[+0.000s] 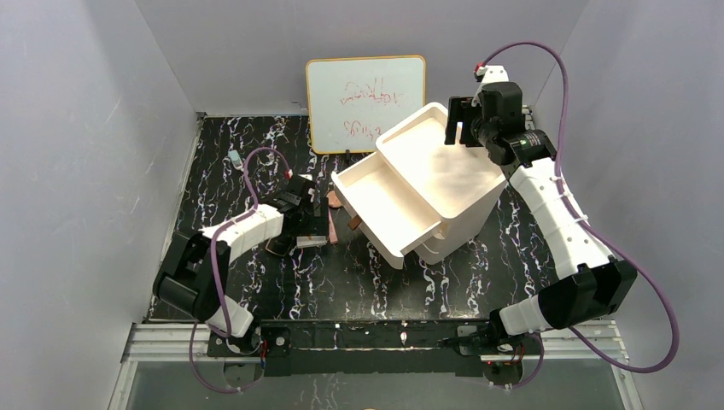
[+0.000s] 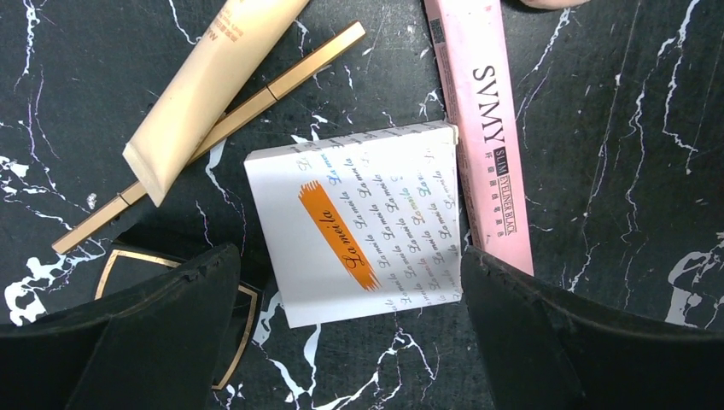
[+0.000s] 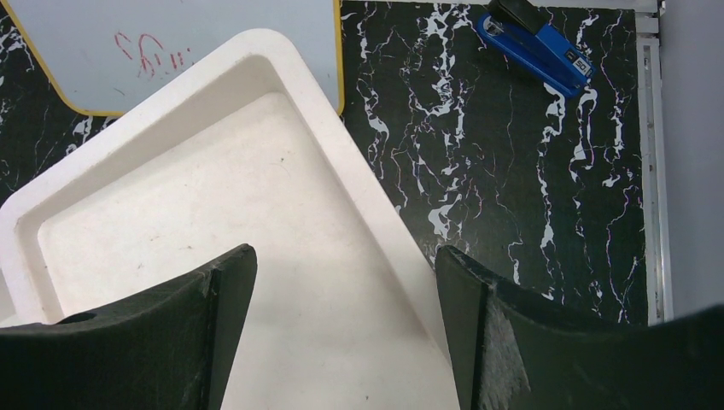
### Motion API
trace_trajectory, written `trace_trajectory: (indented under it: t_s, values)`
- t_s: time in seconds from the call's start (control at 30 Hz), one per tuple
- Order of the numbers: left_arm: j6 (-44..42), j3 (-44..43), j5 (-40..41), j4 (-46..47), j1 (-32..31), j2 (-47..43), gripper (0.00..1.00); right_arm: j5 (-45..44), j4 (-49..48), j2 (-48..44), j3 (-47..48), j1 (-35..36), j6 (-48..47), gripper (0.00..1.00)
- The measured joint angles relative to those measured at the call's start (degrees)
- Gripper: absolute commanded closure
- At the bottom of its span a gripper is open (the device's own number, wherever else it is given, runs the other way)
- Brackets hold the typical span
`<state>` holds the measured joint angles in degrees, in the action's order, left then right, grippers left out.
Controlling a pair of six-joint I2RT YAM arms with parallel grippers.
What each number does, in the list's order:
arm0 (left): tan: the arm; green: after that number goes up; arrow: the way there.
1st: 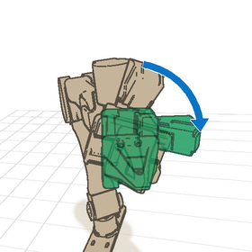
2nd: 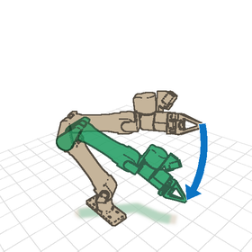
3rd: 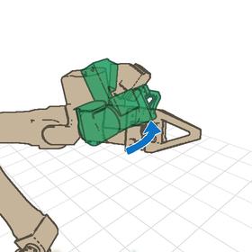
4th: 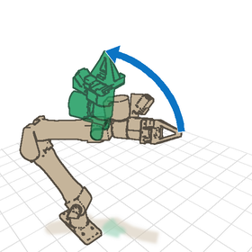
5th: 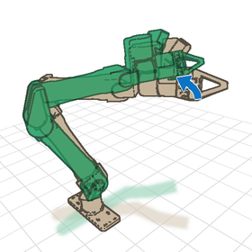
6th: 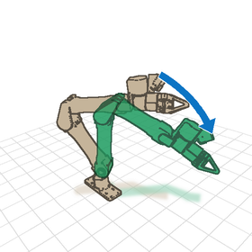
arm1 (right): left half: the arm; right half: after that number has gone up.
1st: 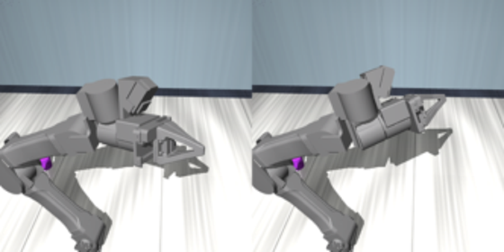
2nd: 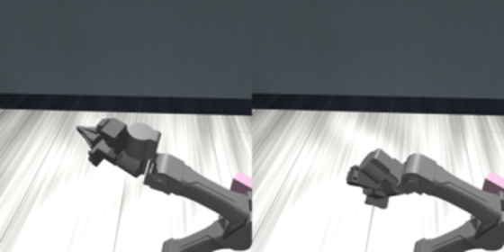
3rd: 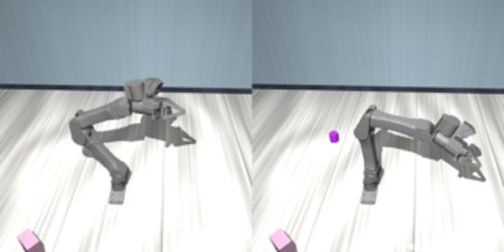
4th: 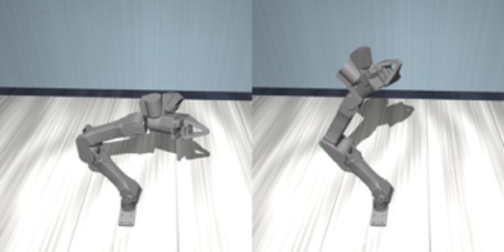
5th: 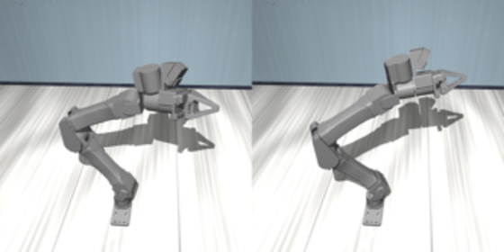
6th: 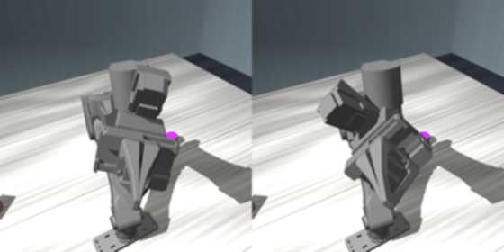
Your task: Organize the makeup
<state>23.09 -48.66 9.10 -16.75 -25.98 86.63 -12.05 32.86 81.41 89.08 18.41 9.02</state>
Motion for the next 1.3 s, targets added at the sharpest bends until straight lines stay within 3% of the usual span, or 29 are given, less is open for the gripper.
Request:
trace_trajectory:
  t_s: [0.5, 0.57, 0.77, 0.97, 1.3]
  values:
    - [0.09, -0.13, -0.81, 1.81, 0.00, 3.19, 0.03, 0.02, -0.02, 0.09, 0.00, 0.00, 0.00, 0.15]
    - [0.07, -0.15, -0.70, 1.84, 0.00, 3.28, 0.08, 0.00, -0.02, 0.09, 0.00, 0.00, 0.00, 0.15]
    - [-0.24, -0.98, 1.27, 1.22, 0.00, 4.39, 0.40, 0.02, -0.04, 0.09, 0.00, 0.00, 0.00, 0.15]
    - [-0.55, -2.05, 1.68, 0.48, 0.00, 5.25, 0.56, 0.02, -0.02, 0.09, 0.00, 0.00, 0.00, 0.15]
    - [-2.36, -4.44, 6.62, -4.55, 0.00, 5.18, 0.57, 0.20, -0.07, 0.13, 0.00, 0.00, 0.00, 0.15]
